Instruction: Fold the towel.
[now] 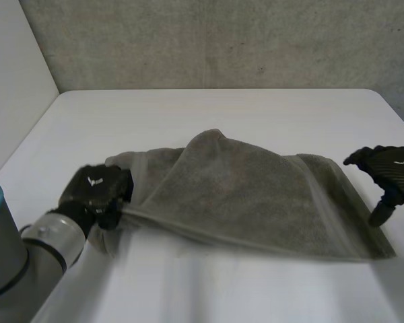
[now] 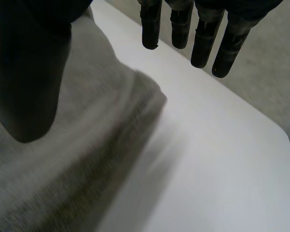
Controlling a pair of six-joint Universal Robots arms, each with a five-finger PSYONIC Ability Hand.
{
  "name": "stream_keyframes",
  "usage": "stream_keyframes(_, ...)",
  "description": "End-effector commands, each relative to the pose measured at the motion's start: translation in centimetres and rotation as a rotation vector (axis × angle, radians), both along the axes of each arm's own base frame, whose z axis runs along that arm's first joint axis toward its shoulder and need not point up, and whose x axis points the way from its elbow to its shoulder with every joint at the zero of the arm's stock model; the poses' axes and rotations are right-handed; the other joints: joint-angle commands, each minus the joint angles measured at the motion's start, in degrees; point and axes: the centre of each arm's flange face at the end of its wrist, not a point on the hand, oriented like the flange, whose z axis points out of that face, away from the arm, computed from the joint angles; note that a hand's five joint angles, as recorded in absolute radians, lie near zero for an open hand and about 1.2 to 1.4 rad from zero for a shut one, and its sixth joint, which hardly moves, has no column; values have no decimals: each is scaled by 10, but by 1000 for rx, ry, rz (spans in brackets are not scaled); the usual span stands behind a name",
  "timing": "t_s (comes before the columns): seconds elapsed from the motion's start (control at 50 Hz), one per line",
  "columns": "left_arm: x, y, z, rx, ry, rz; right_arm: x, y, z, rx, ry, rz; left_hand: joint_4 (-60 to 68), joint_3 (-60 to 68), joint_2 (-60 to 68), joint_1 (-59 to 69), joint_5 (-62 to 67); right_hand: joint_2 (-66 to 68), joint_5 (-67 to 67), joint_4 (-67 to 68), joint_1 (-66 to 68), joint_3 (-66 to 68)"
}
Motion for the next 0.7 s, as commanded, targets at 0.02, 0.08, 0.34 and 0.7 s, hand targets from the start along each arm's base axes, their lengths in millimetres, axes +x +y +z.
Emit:
stream_keyframes(0.02, -7, -23, 28, -88, 41, 11, 42, 38, 6, 0, -59, 171, 102, 103, 102, 114, 110, -50, -38, -56, -34, -45)
stream_keyframes(0.08, -10, -31, 36, -100, 58, 14, 53, 45, 3, 50, -125, 189, 102, 103, 102, 114, 110, -50, -38, -56, -34, -45)
stream_keyframes(0.34, -20, -54, 42, -45, 139, 40, 82, 41, -48, 214, -230, 158, 102, 103, 102, 114, 110, -50, -38, -56, -34, -45)
stream_keyframes(0.7, -11, -62, 31, -6, 143, 79, 49, 2, -56, 98, -169, -29, 102, 103, 102, 114, 110, 296, 308, 290, 311, 301)
